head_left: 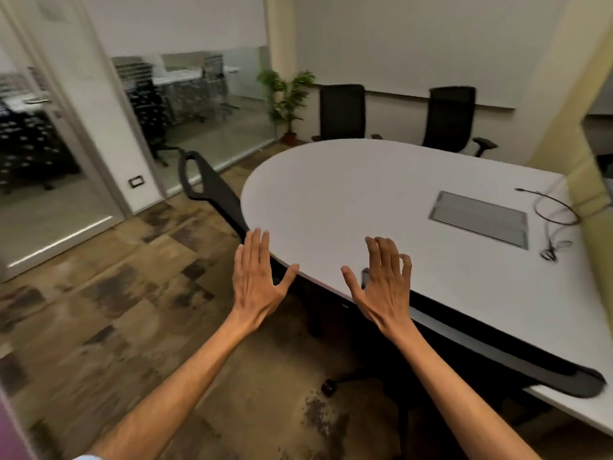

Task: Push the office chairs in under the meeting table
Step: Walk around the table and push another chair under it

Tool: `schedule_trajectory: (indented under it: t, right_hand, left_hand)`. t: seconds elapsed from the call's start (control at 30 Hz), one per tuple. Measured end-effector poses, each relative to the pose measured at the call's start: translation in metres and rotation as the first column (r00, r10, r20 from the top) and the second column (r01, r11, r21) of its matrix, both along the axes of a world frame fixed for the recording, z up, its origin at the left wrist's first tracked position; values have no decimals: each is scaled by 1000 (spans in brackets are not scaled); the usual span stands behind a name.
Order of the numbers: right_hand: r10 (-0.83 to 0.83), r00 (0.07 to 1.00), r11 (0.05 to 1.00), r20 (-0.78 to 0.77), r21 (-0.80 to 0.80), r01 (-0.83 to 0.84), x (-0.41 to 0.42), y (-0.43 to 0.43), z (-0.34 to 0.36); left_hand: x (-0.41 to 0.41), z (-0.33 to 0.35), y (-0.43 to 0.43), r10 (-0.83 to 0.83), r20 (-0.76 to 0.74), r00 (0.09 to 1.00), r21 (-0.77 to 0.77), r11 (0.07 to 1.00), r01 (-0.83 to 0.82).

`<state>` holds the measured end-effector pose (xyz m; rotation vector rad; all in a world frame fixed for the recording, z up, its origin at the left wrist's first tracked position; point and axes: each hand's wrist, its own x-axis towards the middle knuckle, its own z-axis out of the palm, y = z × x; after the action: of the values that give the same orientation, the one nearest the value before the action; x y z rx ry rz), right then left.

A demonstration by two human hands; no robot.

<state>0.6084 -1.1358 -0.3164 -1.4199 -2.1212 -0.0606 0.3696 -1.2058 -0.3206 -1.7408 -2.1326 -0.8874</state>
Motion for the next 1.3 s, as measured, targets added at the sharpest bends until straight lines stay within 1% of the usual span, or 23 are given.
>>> schedule_trajectory:
  t: [0.03, 0.1, 0.13, 0.2, 0.23, 0.27, 0.3, 0.37, 0.4, 0.47, 0.5, 0.57, 0.6, 0.67, 0.7, 0.77, 0.8, 0.87, 0.9, 0.93, 1.0, 1.17, 1.3]
  right_hand:
    - [69, 998, 998, -5, 4, -69, -38, 3, 5]
    - [81, 997, 997, -12, 15, -81, -48, 12, 9]
    - [155, 988, 988, -13, 25, -155, -90, 16, 16]
    - [165, 986, 985, -25, 52, -164, -109, 26, 22]
    - [226, 974, 973, -12, 37, -226, -151, 28, 27]
    - [238, 971, 971, 4, 38, -238, -160, 30, 26]
    - [281, 960, 959, 11, 32, -281, -200, 30, 28]
    - [299, 954, 952, 32, 54, -300, -214, 33, 24]
    - [337, 940, 938, 52, 64, -340, -253, 38, 29]
    - [324, 945, 941, 53, 82, -328, -261, 51, 32]
    - [366, 929, 926, 55, 82, -369, -304, 52, 33]
    - [376, 924, 920, 66, 92, -381, -318, 54, 37]
    - [408, 911, 907, 62, 89, -412, -353, 54, 38]
    - [406, 912, 905, 65, 110, -411, -367, 57, 42]
    - [423, 904, 897, 67, 108, -428, -397, 60, 44]
    - [423, 903, 897, 74, 112, -429, -409, 61, 47]
    - [456, 886, 881, 81, 96, -463, -436, 63, 43]
    - [477, 876, 868, 74, 120, -483, -447, 64, 40]
    - [489, 870, 862, 63, 114, -493, -474, 72, 41]
    - [490, 870, 861, 59, 123, -493, -482, 76, 41]
    - [510, 857, 854, 74, 80, -515, -538, 102, 39]
    - [578, 814, 807, 50, 111, -580, -619, 149, 30]
    - [600, 800, 793, 21, 117, -598, -682, 196, 36]
  left_hand:
    - [-35, 6, -15, 82, -4, 997, 2, 997, -82]
    - [-46, 13, -17, 115, -5, 993, 7, 993, -115]
    - [-82, 18, -30, 197, -1, 980, 11, 980, -197]
    - [-101, 26, -33, 228, -5, 974, 19, 974, -228]
    - [-137, 28, -48, 297, -10, 955, 17, 955, -297]
    - [-146, 28, -52, 326, -1, 945, 33, 945, -326]
    - [-181, 27, -61, 374, -9, 927, 41, 927, -373]
    - [-195, 29, -65, 392, -13, 920, 40, 919, -391]
    - [-228, 30, -68, 427, -3, 904, 32, 904, -427]
    - [-234, 37, -61, 435, -3, 900, 32, 900, -435]
    - [-270, 36, -69, 473, 0, 881, 21, 881, -472]
    - [-283, 37, -70, 493, -5, 870, 24, 870, -493]
    - [-314, 36, -76, 516, -11, 856, 11, 857, -516]
    - [-325, 40, -75, 523, -32, 852, 29, 852, -523]
    - [-352, 42, -76, 537, -28, 843, 22, 844, -536]
    - [-358, 44, -74, 546, -24, 837, 34, 837, -545]
    - [-379, 38, -76, 565, -14, 825, 21, 825, -564]
    - [-385, 36, -76, 566, -19, 824, 38, 824, -565]
    - [-409, 37, -72, 573, -18, 820, 30, 820, -572]
    - [-415, 38, -69, 575, -16, 818, 38, 818, -574]
    - [-462, 36, -50, 611, 0, 792, 18, 792, -611]
    - [-529, 29, -9, 649, -24, 761, -6, 761, -649]
    - [-583, 36, 32, 673, -18, 739, 1, 739, -673]
